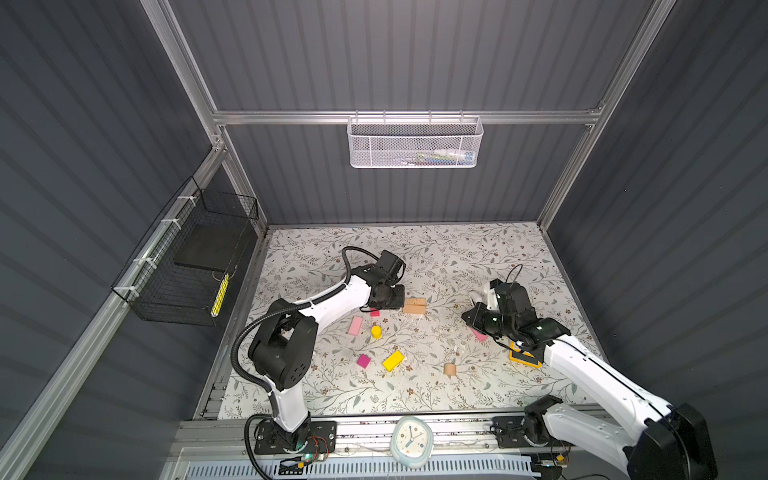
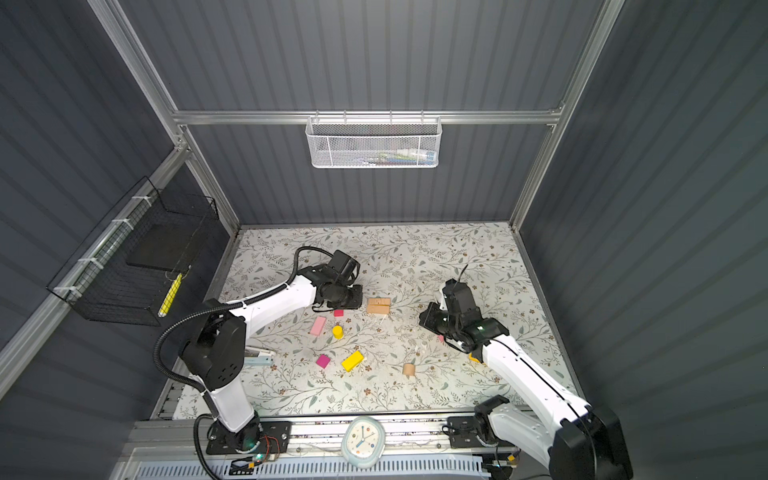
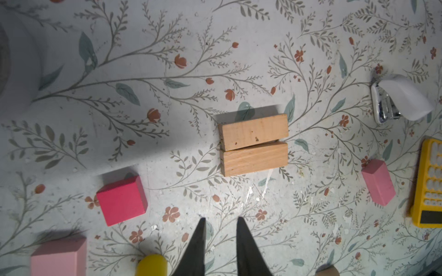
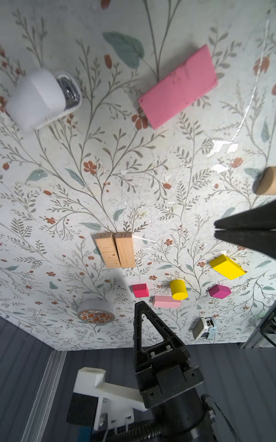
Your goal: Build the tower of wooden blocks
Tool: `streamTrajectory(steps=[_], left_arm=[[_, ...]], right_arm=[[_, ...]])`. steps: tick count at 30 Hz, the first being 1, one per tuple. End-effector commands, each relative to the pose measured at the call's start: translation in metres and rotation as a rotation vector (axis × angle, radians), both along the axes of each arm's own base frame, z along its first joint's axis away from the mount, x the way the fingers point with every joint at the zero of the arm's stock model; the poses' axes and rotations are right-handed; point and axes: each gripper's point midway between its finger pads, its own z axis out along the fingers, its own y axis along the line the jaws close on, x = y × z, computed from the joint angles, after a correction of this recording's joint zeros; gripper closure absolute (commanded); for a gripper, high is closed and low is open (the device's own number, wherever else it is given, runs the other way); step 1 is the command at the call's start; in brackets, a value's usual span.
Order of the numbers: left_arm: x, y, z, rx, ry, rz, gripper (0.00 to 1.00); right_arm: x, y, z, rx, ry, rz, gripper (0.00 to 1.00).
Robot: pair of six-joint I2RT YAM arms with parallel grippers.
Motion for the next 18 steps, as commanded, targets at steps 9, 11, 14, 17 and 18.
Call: streamTrajectory(steps=[9,11,14,17,18], left_arm=[[0.002,0.003,-0.043,0.019,0.100,-0.006,0.84],[0.004,0.002,-0.049,0.020,0.111,-0.005,0.84],[0.004,0.000,-0.058,0.019,0.130,-0.002,0.85],[0.005,-0.003,-0.063,0.008,0.139,0.005,0.85],[0.005,-0.003,-0.064,0.007,0.140,0.007,0.86]], right_arm=[[0.033,0.033,-0.015,0.013,0.028,0.095,1.00],[0.037,0.037,-0.020,0.014,0.045,0.107,1.00],[0.043,0.042,-0.027,0.007,0.057,0.113,1.00],[0.042,0.051,-0.032,0.032,0.084,0.149,1.00],[0.043,0.052,-0.034,0.032,0.089,0.151,1.00]])
